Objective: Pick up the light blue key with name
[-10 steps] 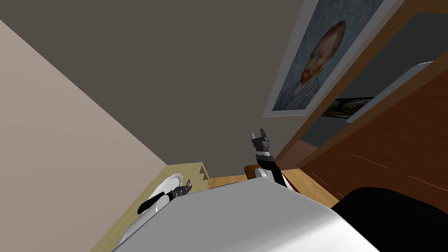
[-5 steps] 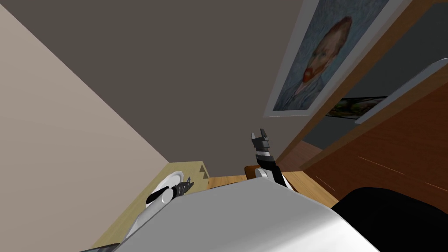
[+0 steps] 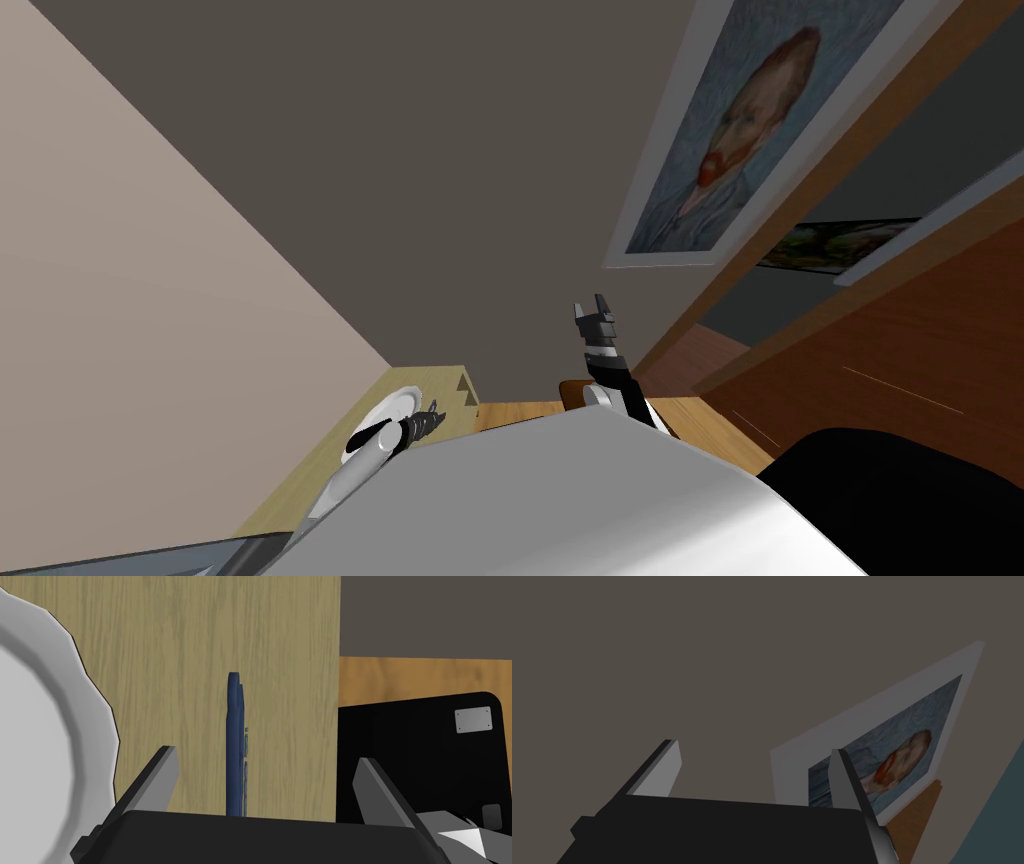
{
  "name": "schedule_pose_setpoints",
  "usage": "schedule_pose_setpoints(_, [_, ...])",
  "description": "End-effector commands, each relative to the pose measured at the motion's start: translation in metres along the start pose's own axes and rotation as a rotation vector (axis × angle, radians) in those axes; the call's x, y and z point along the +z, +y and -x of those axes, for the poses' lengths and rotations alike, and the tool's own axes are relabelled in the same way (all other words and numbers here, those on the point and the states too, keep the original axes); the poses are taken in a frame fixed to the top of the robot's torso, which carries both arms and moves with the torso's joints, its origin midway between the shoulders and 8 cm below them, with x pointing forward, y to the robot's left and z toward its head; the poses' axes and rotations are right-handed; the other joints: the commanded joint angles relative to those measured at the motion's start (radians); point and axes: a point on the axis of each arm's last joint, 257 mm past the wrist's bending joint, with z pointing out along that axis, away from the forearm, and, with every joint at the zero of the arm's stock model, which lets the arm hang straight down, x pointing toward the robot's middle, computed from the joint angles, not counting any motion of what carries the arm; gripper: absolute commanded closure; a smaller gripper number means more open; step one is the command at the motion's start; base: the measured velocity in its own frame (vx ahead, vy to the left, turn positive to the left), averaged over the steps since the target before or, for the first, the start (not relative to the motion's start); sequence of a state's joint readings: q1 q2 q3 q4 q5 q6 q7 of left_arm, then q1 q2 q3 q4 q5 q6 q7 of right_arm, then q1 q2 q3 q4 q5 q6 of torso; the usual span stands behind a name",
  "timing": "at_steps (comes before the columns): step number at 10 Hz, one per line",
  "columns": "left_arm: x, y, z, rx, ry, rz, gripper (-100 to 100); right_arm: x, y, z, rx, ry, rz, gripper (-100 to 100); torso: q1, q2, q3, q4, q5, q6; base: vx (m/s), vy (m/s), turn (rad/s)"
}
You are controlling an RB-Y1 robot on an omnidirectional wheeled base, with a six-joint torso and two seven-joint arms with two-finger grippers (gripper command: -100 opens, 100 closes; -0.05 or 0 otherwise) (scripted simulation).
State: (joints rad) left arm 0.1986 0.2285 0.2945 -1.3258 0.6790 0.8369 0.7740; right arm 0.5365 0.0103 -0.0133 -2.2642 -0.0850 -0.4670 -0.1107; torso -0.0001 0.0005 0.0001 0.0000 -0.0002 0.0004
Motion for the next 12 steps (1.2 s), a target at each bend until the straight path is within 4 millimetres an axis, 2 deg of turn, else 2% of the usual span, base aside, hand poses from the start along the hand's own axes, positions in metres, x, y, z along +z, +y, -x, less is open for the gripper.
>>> schedule_pose_setpoints(1, [0.006, -0.006, -0.018, 0.042, 0.018, 0.003, -100, 0.000, 0.000, 0.000, 0.000, 0.000, 0.000, 0, 0.000, 0.000, 0.000, 0.000, 0.000, 0.000, -0.025, -0.025, 0.178])
schedule_pose_setpoints(2, [0.011, -0.004, -0.024, 0.038, 0.018, 0.012, -100, 0.000, 0.000, 0.000, 0.000, 0.000, 0.000, 0, -0.001, 0.001, 0.000, 0.000, 0.000, 0.000, -0.026, -0.042, 0.132])
schedule_pose_setpoints(4, [0.016, -0.001, -0.011, 0.023, -0.009, 0.022, -100, 0.000, 0.000, 0.000, 0.000, 0.000, 0.000, 0, -0.001, 0.000, 0.000, 0.000, 0.000, 0.000, -0.007, -0.018, -0.009])
schedule_pose_setpoints(5, [0.019, -0.009, -0.033, 0.069, 0.018, 0.018, -100, 0.000, 0.000, 0.000, 0.000, 0.000, 0.000, 0, 0.000, 0.000, 0.000, 0.000, 0.000, 0.000, -0.020, -0.028, 0.232])
schedule_pose_setpoints(6, [0.024, -0.007, -0.037, 0.063, 0.013, 0.029, -100, 0.000, 0.000, 0.000, 0.000, 0.000, 0.000, 0, -0.001, 0.000, 0.000, 0.000, 0.000, -0.001, -0.025, -0.045, 0.107])
schedule_pose_setpoints(8, [0.028, -0.005, -0.027, 0.050, -0.009, 0.037, -100, 0.000, 0.000, 0.000, 0.000, 0.000, 0.000, 0, -0.001, 0.000, 0.000, 0.000, 0.000, 0.000, -0.009, -0.016, -0.027])
schedule_pose_setpoints(9, [0.029, -0.014, -0.049, 0.095, 0.018, 0.030, -100, 0.000, 0.000, 0.000, 0.000, 0.000, 0.000, 0, 0.000, 0.000, 0.000, 0.000, 0.000, 0.000, -0.029, -0.023, 0.178])
schedule_pose_setpoints(10, [0.034, -0.011, -0.058, 0.092, 0.019, 0.039, -100, 0.000, 0.000, 0.000, 0.000, 0.000, 0.000, 0, -0.001, 0.001, 0.000, 0.000, 0.000, 0.000, -0.030, -0.037, 0.135])
schedule_pose_setpoints(11, [0.038, -0.009, -0.043, 0.076, -0.009, 0.049, -100, 0.000, 0.000, 0.000, 0.000, 0.000, 0.000, 0, -0.002, 0.001, 0.000, 0.000, 0.000, 0.000, -0.010, -0.026, -0.001])
schedule_pose_setpoints(12, [0.038, -0.019, -0.067, 0.121, 0.020, 0.038, -100, 0.000, 0.000, 0.000, 0.000, 0.000, 0.000, 0, -0.001, 0.000, 0.000, 0.000, 0.000, 0.000, -0.030, -0.044, 0.173])
